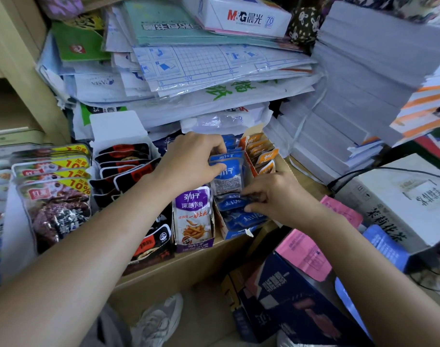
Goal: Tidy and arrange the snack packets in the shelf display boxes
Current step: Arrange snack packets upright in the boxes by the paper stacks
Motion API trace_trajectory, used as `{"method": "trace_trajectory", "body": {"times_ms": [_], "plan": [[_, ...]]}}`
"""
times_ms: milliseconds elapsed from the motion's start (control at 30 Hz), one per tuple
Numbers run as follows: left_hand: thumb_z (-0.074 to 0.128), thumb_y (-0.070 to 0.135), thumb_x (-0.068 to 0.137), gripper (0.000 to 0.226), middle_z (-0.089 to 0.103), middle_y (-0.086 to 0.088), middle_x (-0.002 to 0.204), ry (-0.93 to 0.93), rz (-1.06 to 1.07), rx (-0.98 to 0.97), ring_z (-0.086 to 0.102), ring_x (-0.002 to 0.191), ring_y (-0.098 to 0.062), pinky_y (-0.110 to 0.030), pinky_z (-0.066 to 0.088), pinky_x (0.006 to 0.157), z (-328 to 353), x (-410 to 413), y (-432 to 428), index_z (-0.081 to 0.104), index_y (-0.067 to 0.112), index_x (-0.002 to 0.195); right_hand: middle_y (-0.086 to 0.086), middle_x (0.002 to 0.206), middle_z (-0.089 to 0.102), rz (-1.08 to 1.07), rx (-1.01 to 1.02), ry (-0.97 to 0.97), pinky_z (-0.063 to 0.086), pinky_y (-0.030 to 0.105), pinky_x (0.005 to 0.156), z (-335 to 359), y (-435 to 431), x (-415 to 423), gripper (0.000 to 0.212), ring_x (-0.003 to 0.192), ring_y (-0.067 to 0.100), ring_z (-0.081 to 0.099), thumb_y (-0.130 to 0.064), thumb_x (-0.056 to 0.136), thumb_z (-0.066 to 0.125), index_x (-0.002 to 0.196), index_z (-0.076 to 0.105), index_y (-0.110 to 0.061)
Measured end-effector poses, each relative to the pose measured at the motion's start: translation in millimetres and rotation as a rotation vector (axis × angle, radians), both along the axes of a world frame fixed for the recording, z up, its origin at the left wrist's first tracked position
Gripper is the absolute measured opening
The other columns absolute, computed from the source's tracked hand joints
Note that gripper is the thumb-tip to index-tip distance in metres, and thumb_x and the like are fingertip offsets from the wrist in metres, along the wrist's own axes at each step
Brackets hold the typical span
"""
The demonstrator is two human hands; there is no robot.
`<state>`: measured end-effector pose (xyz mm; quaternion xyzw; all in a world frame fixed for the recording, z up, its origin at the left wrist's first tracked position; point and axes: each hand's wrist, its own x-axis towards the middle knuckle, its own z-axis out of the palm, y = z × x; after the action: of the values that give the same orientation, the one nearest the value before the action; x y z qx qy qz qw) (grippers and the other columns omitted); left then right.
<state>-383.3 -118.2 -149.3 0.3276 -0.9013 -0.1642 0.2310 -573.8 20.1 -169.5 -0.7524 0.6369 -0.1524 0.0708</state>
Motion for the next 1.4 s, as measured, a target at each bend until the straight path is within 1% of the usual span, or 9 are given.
{"method": "trace_trajectory", "body": {"times_ms": [233,533,633,767,967,1067,1167,1300,1400], "plan": [[0.079,0.039,0.083,0.02,0.066,0.014,0.082,-0.012,-0.032,0.002,0.059,0.071,-0.008,-0.033,0.052,0.076,0,1,2,0.071,0.03,0.098,-0.002,0.089,0.073,0.033,-0.196,-0.004,0.057,0.039,0.072,-7,-6,4,0.004,0.082,0.014,0.067,-0.014,0.088,0.075,0.092,0.076,-0.014],[0.076,0.032,0.085,0.019,0.056,0.025,0.074,0.006,-0.103,0.028,0.055,0.069,0.007,-0.02,0.039,0.069,5,4,7,0.079,0.026,0.103,0.0,0.087,0.072,-0.093,-0.402,-0.033,0.055,0.035,0.071,-1,-5,1,0.008,0.079,0.015,0.065,-0.015,0.092,0.071,0.092,0.076,-0.009],[0.074,0.031,0.085,0.03,0.067,0.02,0.09,0.047,-0.139,0.141,0.064,0.077,0.002,-0.017,0.048,0.075,7,7,11,0.076,0.03,0.115,-0.002,0.086,0.071,-0.106,-0.362,-0.033,0.056,0.039,0.071,-7,-8,5,0.008,0.077,0.014,0.064,-0.02,0.089,0.074,0.091,0.076,-0.012],[0.081,0.055,0.072,0.048,0.064,0.015,0.1,-0.062,-0.155,0.05,0.059,0.088,-0.008,-0.032,0.05,0.074,5,3,24,0.069,0.039,0.115,-0.008,0.083,0.064,-0.22,-0.367,-0.182,0.057,0.034,0.064,-11,-9,10,0.02,0.071,0.007,0.063,-0.025,0.078,0.085,0.088,0.07,-0.016],[0.081,0.038,0.078,0.033,0.06,0.014,0.099,-0.066,-0.123,-0.024,0.055,0.084,-0.01,-0.031,0.045,0.071,-1,-6,29,0.066,0.035,0.107,-0.015,0.088,0.06,-0.162,-0.154,-0.195,0.046,0.016,0.067,14,19,-2,0.028,0.085,0.001,0.056,-0.04,0.07,0.086,0.083,0.068,-0.022],[0.081,0.037,0.079,0.032,0.062,0.014,0.1,-0.041,-0.113,-0.013,0.052,0.082,-0.005,-0.026,0.037,0.068,-2,-4,28,0.067,0.034,0.107,-0.014,0.108,0.066,-0.037,0.056,-0.054,0.041,0.028,0.095,13,24,-9,0.042,0.11,0.005,0.051,-0.051,0.07,0.082,0.105,0.075,-0.027],[0.083,0.037,0.077,0.034,0.063,0.014,0.1,-0.035,-0.12,0.012,0.051,0.081,-0.003,-0.025,0.037,0.068,-2,-4,29,0.068,0.033,0.107,-0.009,0.112,0.071,-0.001,-0.004,0.074,0.033,0.045,0.11,1,18,-6,0.033,0.116,0.01,0.048,-0.037,0.082,0.079,0.112,0.075,-0.025],[0.083,0.036,0.077,0.033,0.063,0.014,0.099,-0.039,-0.124,0.016,0.05,0.081,-0.002,-0.02,0.035,0.065,-2,-3,28,0.069,0.033,0.107,-0.007,0.095,0.074,0.034,-0.135,0.105,0.036,0.028,0.092,-8,8,-1,0.015,0.098,0.011,0.057,-0.021,0.088,0.075,0.102,0.079,-0.022],[0.082,0.034,0.077,0.032,0.063,0.014,0.099,-0.032,-0.113,-0.004,0.051,0.081,-0.004,-0.022,0.037,0.067,-5,-4,28,0.069,0.031,0.107,-0.007,0.089,0.073,0.046,-0.12,0.098,0.049,0.033,0.084,-9,6,1,0.006,0.087,0.005,0.051,-0.022,0.088,0.075,0.093,0.079,-0.021]]}}
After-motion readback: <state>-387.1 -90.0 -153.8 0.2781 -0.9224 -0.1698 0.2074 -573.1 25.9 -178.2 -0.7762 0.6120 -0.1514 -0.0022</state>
